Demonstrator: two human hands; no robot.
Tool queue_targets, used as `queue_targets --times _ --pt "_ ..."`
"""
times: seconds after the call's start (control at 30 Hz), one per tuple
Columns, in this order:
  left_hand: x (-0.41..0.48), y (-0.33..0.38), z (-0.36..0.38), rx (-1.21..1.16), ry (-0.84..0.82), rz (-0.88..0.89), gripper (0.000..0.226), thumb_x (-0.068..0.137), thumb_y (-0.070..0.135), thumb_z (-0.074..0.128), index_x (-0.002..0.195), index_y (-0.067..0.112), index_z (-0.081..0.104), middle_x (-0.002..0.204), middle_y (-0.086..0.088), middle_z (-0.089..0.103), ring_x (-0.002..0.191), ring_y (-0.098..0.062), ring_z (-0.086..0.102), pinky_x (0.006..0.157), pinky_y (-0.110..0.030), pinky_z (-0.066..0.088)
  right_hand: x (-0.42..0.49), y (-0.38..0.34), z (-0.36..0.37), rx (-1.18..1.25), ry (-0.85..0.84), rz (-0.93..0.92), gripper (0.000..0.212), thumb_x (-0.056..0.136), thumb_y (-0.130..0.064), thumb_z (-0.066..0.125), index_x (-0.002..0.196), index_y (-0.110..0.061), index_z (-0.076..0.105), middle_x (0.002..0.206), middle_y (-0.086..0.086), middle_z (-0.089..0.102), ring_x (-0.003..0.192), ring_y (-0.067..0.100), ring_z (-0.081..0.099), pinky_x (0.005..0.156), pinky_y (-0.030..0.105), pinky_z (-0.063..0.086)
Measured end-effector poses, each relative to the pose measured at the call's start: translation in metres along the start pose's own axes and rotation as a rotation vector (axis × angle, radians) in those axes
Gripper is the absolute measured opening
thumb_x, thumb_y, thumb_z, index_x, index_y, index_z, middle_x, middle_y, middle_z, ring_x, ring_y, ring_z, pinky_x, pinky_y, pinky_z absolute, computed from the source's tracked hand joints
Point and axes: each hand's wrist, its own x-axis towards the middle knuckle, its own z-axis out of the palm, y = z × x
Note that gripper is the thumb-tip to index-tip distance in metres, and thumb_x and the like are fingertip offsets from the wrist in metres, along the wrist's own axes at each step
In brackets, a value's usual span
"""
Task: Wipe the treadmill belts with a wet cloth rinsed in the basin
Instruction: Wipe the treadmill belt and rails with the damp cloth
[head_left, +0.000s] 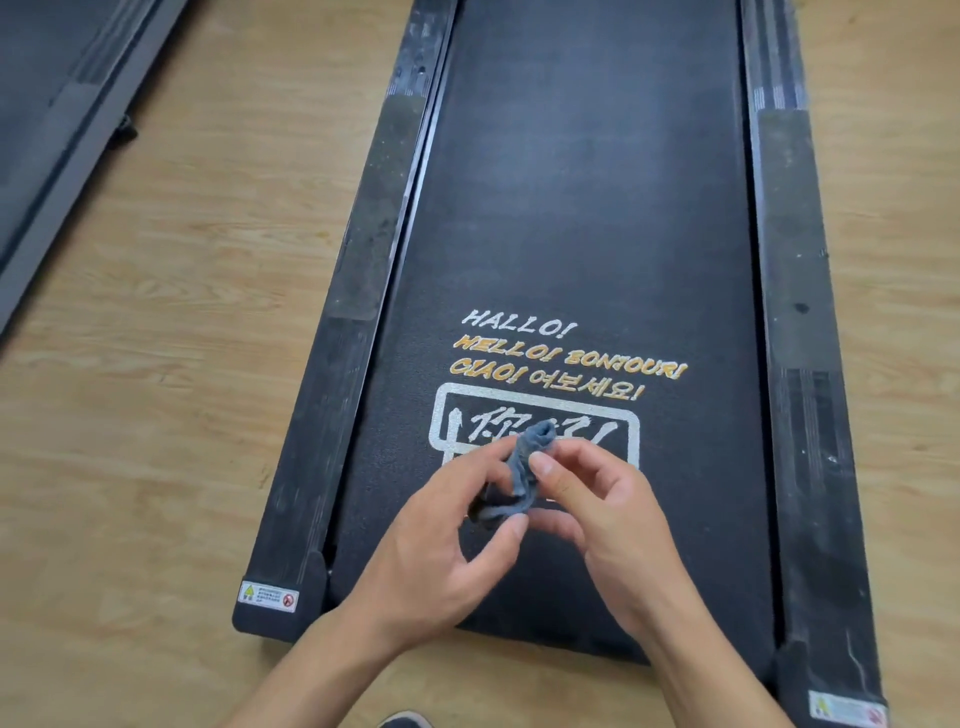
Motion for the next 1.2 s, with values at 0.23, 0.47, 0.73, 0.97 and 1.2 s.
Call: queue_targets --times 0.23,0.47,0.73,0.97,1.2 --pt "0.004 -0.010 0.006 -0.306 0.114 -0.215 0.039 0.092 0.012 0.080 0.125 0.019 0.060 0.128 0.004 0.074 0.124 -0.020 0.069 0.106 -0.035 0.054 0.002 0.007 -0.006 0.024 -0.007 0.000 0.011 0.103 -0.009 0.056 0.095 -0.009 0.064 0.097 0.017 0.072 0.091 0.027 0.070 0.078 0.041 0.061" --pt "0.018 -0.023 0.007 -0.642 0.345 -0.480 0.005 0.098 0.012 0.070 0.098 0.009 0.066 0.083 -0.003 0.077 0.074 -0.010 0.072 0.068 -0.023 0.058 0.006 0.010 -0.012 -0.093 0.040 -0.062 0.013 0.106 -0.020 0.055 0.094 -0.021 0.058 0.084 0.009 0.070 0.080 0.029 0.065 0.082 0.048 0.049" --pt "0.017 -0.028 -0.002 -0.661 0.293 -0.530 0.010 0.097 0.023 0.072 0.102 0.015 0.070 0.093 -0.010 0.076 0.079 -0.021 0.068 0.073 -0.038 0.056 0.008 0.013 -0.018 -0.086 0.135 -0.071 0.019 0.098 -0.043 0.059 0.095 -0.025 0.058 0.083 0.014 0.052 0.079 0.026 0.044 0.074 0.046 0.036" --pt "0.018 -0.024 -0.016 -0.730 0.040 -0.599 0.043 0.089 0.030 0.083 0.127 0.013 0.071 0.117 -0.021 0.077 0.102 -0.031 0.074 0.087 -0.043 0.062 0.004 0.010 -0.017 -0.146 0.018 0.004 0.040 0.084 -0.019 0.082 0.121 -0.019 0.065 0.106 0.007 0.077 0.095 0.020 0.075 0.081 0.036 0.061" --pt "0.027 -0.023 -0.033 -0.584 0.008 -0.543 0.030 0.103 0.021 0.059 0.131 0.010 0.062 0.108 -0.020 0.078 0.094 -0.028 0.073 0.077 -0.037 0.062 0.005 0.008 -0.033 -0.192 -0.085 0.037 0.054 0.082 -0.007 0.083 0.129 -0.022 0.062 0.117 0.008 0.075 0.109 0.030 0.073 0.097 0.050 0.058"
